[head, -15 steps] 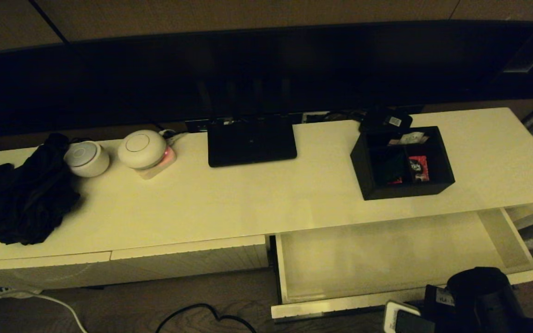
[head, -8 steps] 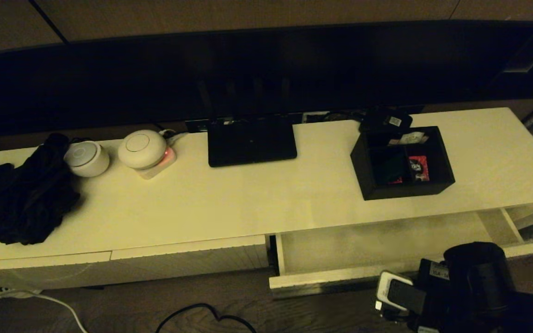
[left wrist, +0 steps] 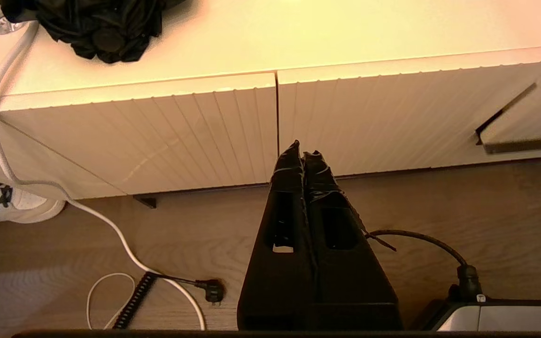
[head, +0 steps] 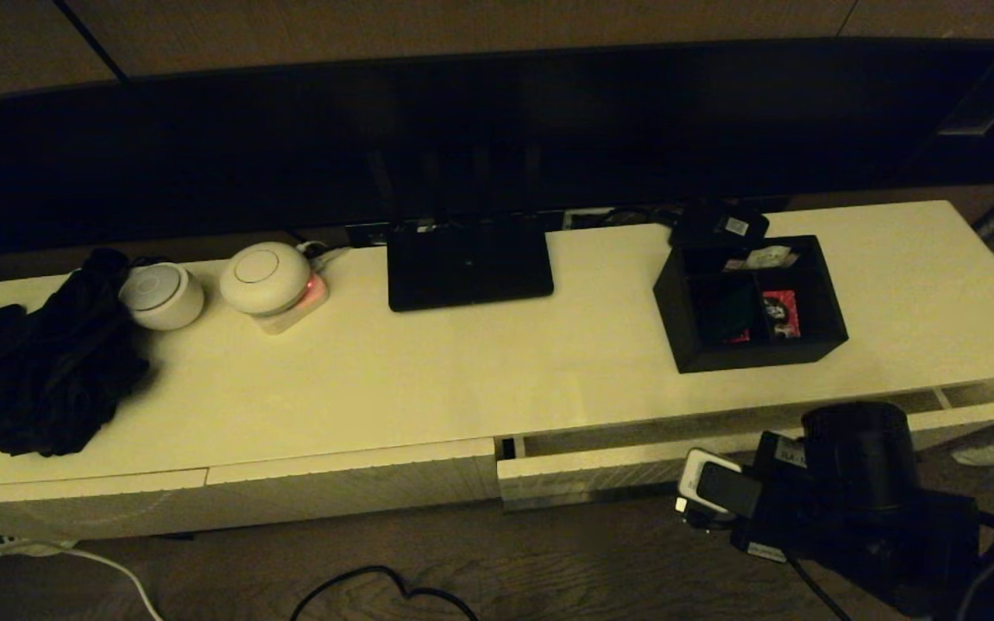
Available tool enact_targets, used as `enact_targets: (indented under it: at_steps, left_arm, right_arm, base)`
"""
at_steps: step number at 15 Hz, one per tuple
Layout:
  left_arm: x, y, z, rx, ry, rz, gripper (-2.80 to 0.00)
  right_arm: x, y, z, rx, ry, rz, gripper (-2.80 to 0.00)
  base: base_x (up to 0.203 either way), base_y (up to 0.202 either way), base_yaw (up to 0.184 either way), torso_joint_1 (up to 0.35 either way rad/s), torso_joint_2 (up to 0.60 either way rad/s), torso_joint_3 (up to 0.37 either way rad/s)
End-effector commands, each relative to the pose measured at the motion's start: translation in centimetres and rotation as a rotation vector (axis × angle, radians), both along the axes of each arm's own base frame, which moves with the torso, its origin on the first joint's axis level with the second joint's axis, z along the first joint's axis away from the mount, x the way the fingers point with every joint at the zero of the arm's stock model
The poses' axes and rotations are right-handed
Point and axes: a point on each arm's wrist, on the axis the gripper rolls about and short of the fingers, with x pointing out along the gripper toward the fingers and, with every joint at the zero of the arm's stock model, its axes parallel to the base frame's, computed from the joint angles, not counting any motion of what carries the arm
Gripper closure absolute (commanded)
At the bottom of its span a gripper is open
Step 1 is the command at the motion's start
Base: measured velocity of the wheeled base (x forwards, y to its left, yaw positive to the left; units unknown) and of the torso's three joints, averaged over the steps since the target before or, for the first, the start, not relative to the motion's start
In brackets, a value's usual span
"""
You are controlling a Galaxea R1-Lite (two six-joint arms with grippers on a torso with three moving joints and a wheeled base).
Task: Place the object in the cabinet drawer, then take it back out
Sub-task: Close the drawer
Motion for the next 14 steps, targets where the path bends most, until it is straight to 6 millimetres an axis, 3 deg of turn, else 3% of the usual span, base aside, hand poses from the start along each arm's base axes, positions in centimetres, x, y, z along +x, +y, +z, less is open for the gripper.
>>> enact_targets:
  at_steps: [1,10,14]
  left_arm:
    - [0.0,0.0,-0.1,0.0,0.003,0.001,0.0]
    - [0.0,0.0,-0.1,0.0,0.003,0.0,0.0]
    - [0.0,0.0,-0.1,0.0,0.003,0.001,0.0]
  right_arm:
    - [1.0,0.1,0.2,0.002,-0.018,-0.012,0.0]
    - [2.3,0.0,0.5,0.011,-0.033,-0.03,0.0]
    - [0.9,-0.6,1.5,0.021,-0.048,-0.025,0.0]
  base:
    - [0.0,0.0,0.0,0.0,0.0,0.0]
    - [0.0,0.0,0.0,0.0,0.0,0.0]
    - [0.0,0.0,0.0,0.0,0.0,0.0]
